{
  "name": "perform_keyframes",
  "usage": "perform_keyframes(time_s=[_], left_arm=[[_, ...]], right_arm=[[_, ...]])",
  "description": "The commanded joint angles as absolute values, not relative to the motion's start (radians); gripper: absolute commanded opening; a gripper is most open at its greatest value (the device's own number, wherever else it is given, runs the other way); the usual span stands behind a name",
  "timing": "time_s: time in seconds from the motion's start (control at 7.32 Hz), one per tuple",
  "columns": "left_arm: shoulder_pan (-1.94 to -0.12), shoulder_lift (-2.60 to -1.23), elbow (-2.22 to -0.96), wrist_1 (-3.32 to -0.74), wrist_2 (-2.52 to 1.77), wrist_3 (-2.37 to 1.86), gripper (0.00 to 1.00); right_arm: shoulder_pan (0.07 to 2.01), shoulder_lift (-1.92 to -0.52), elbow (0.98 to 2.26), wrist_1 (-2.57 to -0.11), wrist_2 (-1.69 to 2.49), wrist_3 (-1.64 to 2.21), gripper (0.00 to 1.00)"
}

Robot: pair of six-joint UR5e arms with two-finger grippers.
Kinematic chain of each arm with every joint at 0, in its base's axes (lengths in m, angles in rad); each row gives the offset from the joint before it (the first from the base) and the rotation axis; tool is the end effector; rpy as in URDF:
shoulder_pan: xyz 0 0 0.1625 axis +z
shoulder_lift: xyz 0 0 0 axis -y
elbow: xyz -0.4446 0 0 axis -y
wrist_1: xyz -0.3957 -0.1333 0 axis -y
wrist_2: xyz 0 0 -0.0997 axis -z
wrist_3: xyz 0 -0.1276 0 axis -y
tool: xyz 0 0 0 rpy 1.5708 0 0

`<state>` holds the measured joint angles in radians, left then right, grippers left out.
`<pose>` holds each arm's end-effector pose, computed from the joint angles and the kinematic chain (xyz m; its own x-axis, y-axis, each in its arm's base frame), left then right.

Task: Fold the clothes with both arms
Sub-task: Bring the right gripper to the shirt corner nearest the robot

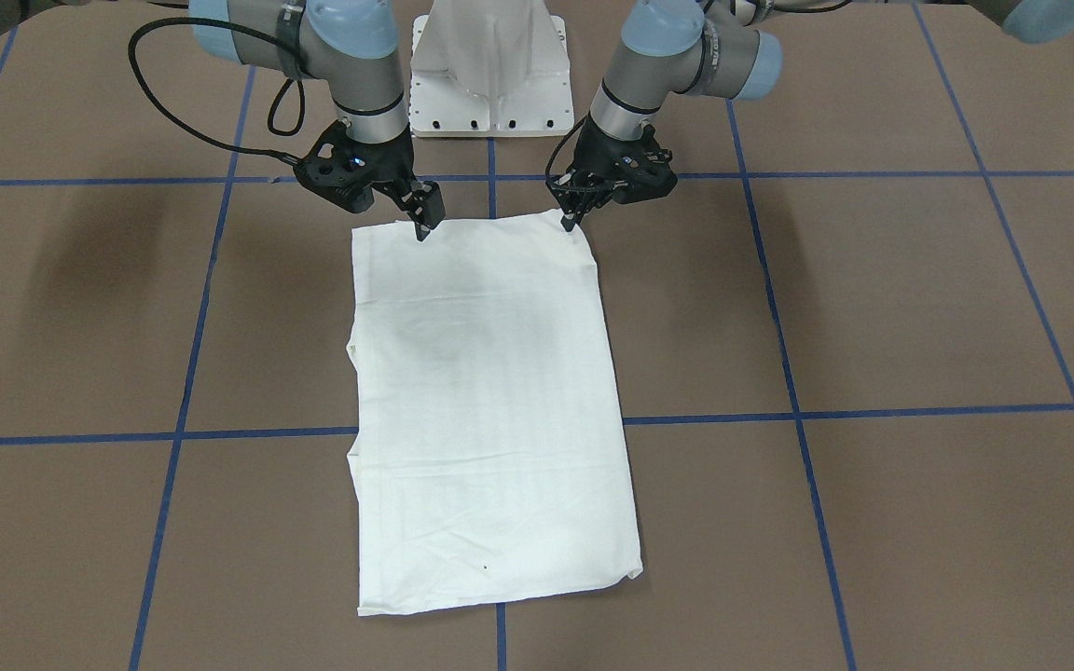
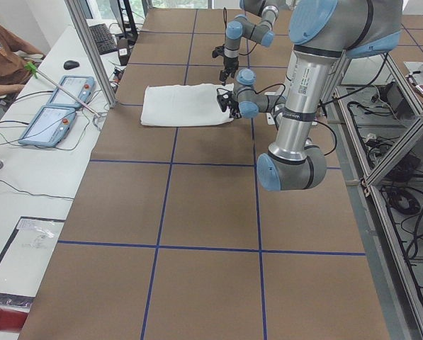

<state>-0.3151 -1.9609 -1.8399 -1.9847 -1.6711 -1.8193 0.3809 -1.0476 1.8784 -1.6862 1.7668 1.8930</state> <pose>0.5721 -0.3132 0.3043 0.3847 -0.3828 -0.8399 0.3294 0.9070 -0.2625 -0.5597 -0.3409 0.2845 0.5868 0.5695 0.5756 -0.4553 0.8199 -0.3471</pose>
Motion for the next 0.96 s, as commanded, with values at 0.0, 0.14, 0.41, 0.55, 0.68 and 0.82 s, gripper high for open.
perform_keyframes(time_s=[0.0,0.14,0.41,0.55,0.68,0.82], left_arm=[[-0.316,-1.96,-1.842,-1.983,-1.669,-1.819,0.0],[-0.316,-1.962,-1.842,-1.983,-1.67,-1.819,0.0],[-0.316,-1.962,-1.842,-1.982,-1.671,-1.819,0.0],[-0.316,-1.962,-1.842,-1.98,-1.671,-1.819,0.0],[-0.316,-1.965,-1.842,-1.98,-1.671,-1.819,0.0],[-0.316,-1.971,-1.842,-1.979,-1.672,-1.819,0.0]], right_arm=[[0.35,-1.035,1.841,-1.686,1.763,1.901,1.0],[0.338,-1.038,1.82,-1.686,1.761,1.904,1.0],[0.328,-1.042,1.805,-1.686,1.759,1.904,1.0],[0.325,-1.048,1.805,-1.686,1.758,1.904,1.0],[0.327,-1.052,1.804,-1.686,1.758,1.902,1.0],[0.327,-1.055,1.801,-1.686,1.758,1.902,1.0]])
